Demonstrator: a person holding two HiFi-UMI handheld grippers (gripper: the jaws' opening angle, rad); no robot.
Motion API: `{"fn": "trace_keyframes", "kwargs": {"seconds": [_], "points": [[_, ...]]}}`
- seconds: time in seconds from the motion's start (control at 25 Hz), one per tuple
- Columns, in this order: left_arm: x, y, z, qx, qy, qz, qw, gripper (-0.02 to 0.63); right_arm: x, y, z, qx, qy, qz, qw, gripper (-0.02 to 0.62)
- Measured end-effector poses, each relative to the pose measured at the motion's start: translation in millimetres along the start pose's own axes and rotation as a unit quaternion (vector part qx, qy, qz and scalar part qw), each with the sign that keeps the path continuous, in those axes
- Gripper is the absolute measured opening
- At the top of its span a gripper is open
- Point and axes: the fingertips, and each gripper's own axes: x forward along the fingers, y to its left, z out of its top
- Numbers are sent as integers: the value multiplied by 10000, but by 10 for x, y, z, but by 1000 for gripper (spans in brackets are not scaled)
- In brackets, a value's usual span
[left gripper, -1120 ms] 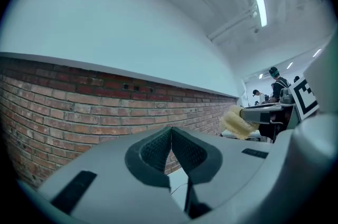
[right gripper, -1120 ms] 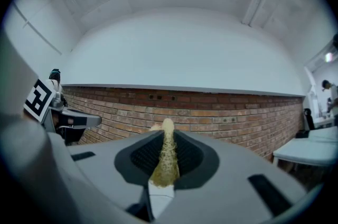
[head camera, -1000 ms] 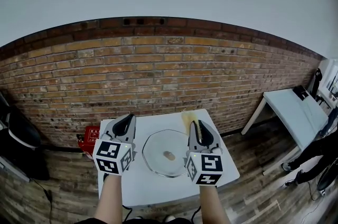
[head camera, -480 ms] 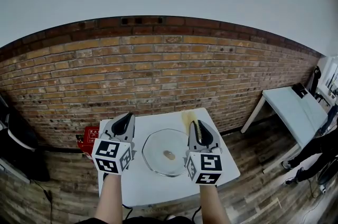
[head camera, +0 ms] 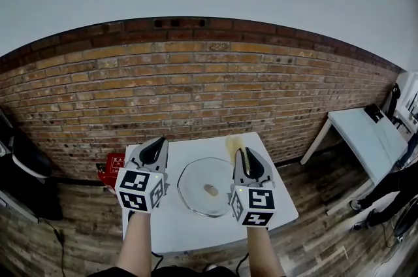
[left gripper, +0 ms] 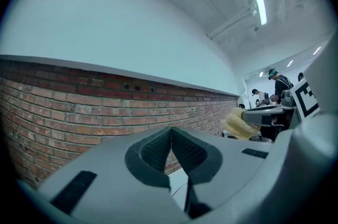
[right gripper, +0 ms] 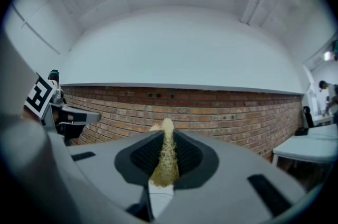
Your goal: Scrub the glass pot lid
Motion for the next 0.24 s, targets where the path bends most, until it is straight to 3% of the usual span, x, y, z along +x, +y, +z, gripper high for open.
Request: {"fn": "trace_keyframes", "kwargs": {"seconds": [0.24], "points": [[30, 37, -39, -77, 34, 63, 9999, 14, 42, -35, -101, -67, 112, -25, 9999, 58]]}}
